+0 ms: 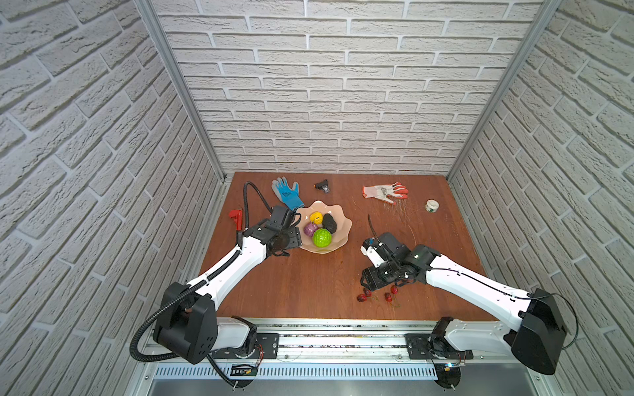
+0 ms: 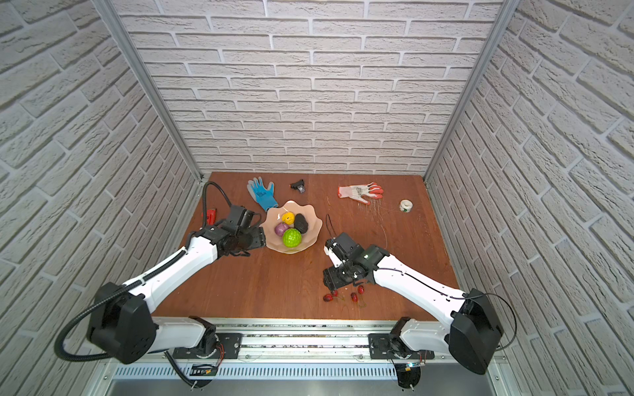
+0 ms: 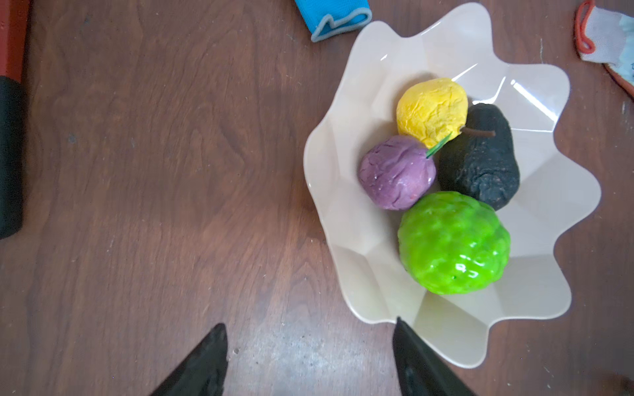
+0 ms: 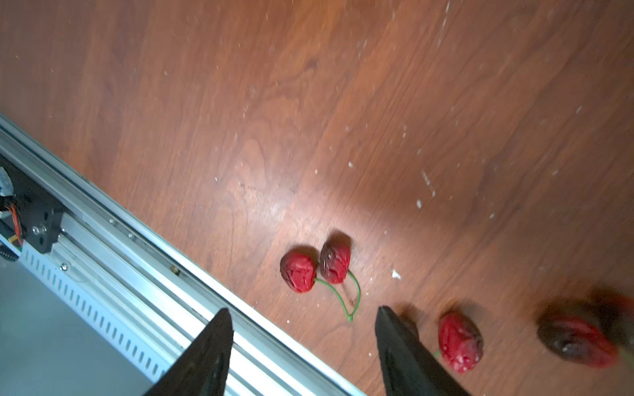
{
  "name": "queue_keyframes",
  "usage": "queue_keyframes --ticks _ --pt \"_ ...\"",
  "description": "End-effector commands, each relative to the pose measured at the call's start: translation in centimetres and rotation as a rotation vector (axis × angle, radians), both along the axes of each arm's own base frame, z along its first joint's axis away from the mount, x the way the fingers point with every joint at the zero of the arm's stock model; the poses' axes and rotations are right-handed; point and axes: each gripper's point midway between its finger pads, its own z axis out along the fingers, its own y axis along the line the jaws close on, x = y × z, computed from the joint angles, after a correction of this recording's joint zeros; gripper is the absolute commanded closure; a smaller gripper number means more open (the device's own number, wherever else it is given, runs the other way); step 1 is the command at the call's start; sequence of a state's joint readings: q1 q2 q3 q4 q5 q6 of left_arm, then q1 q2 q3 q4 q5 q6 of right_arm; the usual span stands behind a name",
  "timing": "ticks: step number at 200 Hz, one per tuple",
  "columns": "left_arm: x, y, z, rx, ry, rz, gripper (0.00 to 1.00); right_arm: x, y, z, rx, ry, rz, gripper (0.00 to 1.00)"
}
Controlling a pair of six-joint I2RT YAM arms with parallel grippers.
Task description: Place and organize the fake fruits in the fruit bowl
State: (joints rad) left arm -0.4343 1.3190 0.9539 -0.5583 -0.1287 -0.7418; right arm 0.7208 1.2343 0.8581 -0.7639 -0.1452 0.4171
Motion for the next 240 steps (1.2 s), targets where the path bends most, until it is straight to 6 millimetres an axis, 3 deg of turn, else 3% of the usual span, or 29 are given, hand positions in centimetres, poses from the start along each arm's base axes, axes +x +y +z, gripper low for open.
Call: queue_keyframes --ticks 1,74,102,166,240 --pt "0.3 0.4 0.6 -0.014 -0.055 0.041 0.24 -1.8 0.1 -1.1 0.037 0.07 -0.053 0.33" --pt "0.5 0.2 -0.6 -0.016 -0.037 0.039 0.24 -4.0 -0.9 -4.0 -0.007 0.157 -0.088 0.36" --pt "0.3 0.1 -0.9 -0.023 -0.028 0.04 0.24 -4.2 -0.5 -4.9 -0.007 0.188 -0.072 0.48" --pt "0.0 0.2 -1.2 -0.025 -0.019 0.042 0.24 -4.4 -1.5 -6.1 -0.073 0.197 -0.065 0.41" --pt "0.0 0.4 -1.0 -0.024 -0.022 0.044 0.24 -4.0 -1.4 -7.5 -0.106 0.195 -0.034 0.42"
